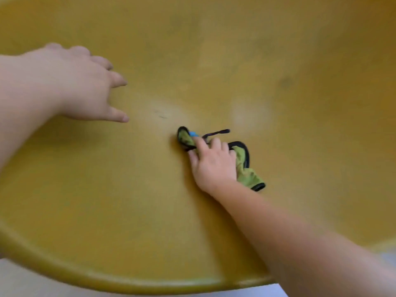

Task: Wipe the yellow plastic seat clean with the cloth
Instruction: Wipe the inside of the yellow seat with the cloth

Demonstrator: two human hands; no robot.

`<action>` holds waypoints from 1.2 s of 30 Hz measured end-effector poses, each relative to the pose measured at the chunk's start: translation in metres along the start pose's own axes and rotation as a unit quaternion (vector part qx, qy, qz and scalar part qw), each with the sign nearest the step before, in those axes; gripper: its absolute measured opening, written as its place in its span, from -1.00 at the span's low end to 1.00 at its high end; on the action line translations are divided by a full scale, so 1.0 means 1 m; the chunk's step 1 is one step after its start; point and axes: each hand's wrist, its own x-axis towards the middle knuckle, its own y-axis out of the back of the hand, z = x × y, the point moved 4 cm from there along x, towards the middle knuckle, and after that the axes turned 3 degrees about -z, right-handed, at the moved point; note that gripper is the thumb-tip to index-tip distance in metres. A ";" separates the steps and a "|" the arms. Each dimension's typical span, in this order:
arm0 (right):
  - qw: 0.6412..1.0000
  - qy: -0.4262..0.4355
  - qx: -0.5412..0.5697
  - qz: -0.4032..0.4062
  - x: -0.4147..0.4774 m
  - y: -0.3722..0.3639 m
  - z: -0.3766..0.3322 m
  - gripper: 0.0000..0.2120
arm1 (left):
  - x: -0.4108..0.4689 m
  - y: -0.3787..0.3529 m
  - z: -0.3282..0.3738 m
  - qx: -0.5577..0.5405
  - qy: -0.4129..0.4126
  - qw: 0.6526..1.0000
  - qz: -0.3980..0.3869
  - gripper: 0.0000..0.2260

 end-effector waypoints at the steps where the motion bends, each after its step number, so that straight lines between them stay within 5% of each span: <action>1: 0.997 0.069 0.032 -0.018 -0.019 -0.004 -0.042 -0.57 | -0.008 -0.002 -0.005 -0.001 0.016 1.000 0.003 -0.18; 4: 0.971 0.200 0.120 -0.043 -0.062 0.005 -0.105 -0.59 | -0.029 -0.022 -0.008 0.065 0.011 0.998 -0.012 -0.24; 9: 0.913 0.390 0.075 -0.095 -0.062 0.007 -0.031 -0.57 | -0.054 -0.039 -0.019 0.057 -0.021 0.997 0.058 -0.23; 11: 0.946 0.322 -0.003 -0.038 -0.010 0.005 0.017 -0.51 | -0.057 -0.040 -0.024 0.061 -0.029 0.993 0.097 -0.21; 14: 0.995 0.038 -0.062 0.062 0.074 0.014 0.078 -0.47 | -0.063 -0.044 -0.034 0.074 -0.023 0.987 0.142 -0.20; 16: 0.989 -0.115 -0.015 0.087 0.102 0.020 0.080 -0.50 | -0.068 -0.052 -0.040 0.053 -0.022 0.982 0.181 -0.26; 18: 0.979 -0.174 0.058 0.085 0.115 0.016 0.037 -0.52 | -0.071 -0.055 -0.040 0.019 -0.029 0.974 0.225 -0.32; 24: 0.970 0.083 0.206 0.099 0.059 0.004 -0.154 -0.57 | -0.080 -0.046 -0.045 -0.051 0.002 0.956 0.290 -0.45; 29: 0.938 0.262 0.228 -0.011 -0.033 0.000 -0.138 -0.63 | -0.070 -0.035 -0.075 -0.093 0.067 0.966 0.233 -0.28; 32: 0.952 0.229 0.172 -0.106 -0.059 0.006 -0.112 -0.58 | -0.065 -0.021 -0.078 -0.109 0.047 0.976 0.184 -0.23; 36: 0.950 0.064 0.108 -0.284 -0.074 0.028 -0.085 -0.30 | -0.061 -0.012 -0.098 -0.193 0.105 0.965 0.142 -0.02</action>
